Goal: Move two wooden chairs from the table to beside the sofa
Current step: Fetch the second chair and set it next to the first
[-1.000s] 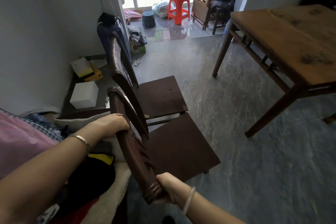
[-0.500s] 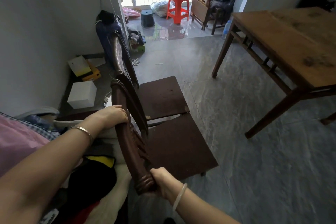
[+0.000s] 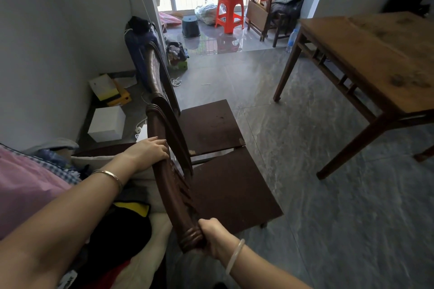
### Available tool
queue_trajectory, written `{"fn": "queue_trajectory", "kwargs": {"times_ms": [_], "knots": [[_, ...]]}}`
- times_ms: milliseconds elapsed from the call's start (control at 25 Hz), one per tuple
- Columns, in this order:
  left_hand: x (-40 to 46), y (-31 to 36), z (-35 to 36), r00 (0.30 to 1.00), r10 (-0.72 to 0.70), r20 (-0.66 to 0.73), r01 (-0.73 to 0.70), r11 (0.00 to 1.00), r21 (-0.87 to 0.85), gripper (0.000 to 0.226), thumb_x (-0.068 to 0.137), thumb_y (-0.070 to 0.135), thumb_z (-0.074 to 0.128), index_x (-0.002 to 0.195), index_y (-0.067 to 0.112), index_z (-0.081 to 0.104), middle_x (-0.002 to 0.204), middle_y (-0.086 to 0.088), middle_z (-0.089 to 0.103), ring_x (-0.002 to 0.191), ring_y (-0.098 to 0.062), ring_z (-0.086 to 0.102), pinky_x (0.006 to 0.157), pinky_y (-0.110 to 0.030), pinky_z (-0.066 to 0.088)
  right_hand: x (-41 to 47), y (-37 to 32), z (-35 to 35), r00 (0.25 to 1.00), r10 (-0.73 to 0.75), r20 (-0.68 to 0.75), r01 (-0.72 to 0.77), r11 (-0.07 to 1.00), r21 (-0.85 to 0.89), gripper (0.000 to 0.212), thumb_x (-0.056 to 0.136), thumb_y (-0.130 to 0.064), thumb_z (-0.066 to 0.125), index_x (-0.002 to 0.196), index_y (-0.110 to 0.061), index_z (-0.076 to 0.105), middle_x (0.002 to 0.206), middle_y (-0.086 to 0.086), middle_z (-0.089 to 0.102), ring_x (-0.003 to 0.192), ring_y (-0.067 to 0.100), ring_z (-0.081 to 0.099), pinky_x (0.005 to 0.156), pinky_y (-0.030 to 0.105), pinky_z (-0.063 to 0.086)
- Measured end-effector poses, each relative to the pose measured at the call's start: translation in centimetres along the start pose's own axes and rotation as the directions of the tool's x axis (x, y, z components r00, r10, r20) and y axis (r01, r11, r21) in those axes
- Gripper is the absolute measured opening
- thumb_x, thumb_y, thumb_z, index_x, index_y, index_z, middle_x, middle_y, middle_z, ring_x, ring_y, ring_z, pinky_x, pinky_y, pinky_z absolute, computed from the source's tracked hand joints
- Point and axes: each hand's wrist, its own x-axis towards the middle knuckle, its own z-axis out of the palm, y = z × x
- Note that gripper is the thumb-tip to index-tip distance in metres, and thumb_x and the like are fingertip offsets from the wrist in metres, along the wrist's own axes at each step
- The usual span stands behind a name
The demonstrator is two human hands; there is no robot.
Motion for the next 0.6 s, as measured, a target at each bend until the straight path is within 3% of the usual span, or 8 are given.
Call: {"fn": "queue_trajectory", "kwargs": {"times_ms": [120, 400, 600], "knots": [[-0.3, 0.4, 0.2, 0.999, -0.036, 0.000, 0.036, 0.999, -0.018, 0.043, 0.101, 0.021, 0.038, 0.141, 0.033, 0.047, 0.156, 0.008, 0.037, 0.153, -0.018, 0.013, 0.123, -0.036, 0.009, 0.2, 0.1, 0.0, 1.000, 0.027, 0.003, -0.028, 0.996, 0.082, 0.032, 0.099, -0.015, 0.030, 0.072, -0.005, 0.043, 0.054, 0.008, 0.048, 0.019, 0.012, 0.044, 0.027, 0.018, 0.038], [-0.5, 0.7, 0.4, 0.998, -0.066, -0.007, 0.066, 0.997, -0.038, 0.043, 0.100, 0.019, 0.041, 0.142, 0.027, 0.048, 0.157, 0.005, 0.036, 0.153, -0.021, 0.011, 0.123, -0.037, 0.008, -0.2, -0.1, 0.7, 0.999, 0.036, -0.030, -0.034, 0.997, 0.064, 0.036, 0.098, -0.016, 0.031, 0.065, -0.009, 0.043, 0.063, 0.004, 0.044, 0.031, 0.010, 0.045, 0.031, 0.022, 0.037], [-0.3, 0.8, -0.6, 0.993, -0.116, 0.012, 0.115, 0.993, 0.023, 0.043, 0.100, 0.017, 0.042, 0.141, 0.026, 0.049, 0.158, 0.002, 0.035, 0.153, -0.020, 0.015, 0.124, -0.035, 0.013, -0.7, -0.7, 0.4, 0.999, 0.012, 0.039, -0.012, 1.000, -0.004, 0.034, 0.100, -0.017, 0.030, 0.071, -0.010, 0.048, 0.070, 0.003, 0.047, 0.059, 0.014, 0.048, 0.059, 0.025, 0.044]]}}
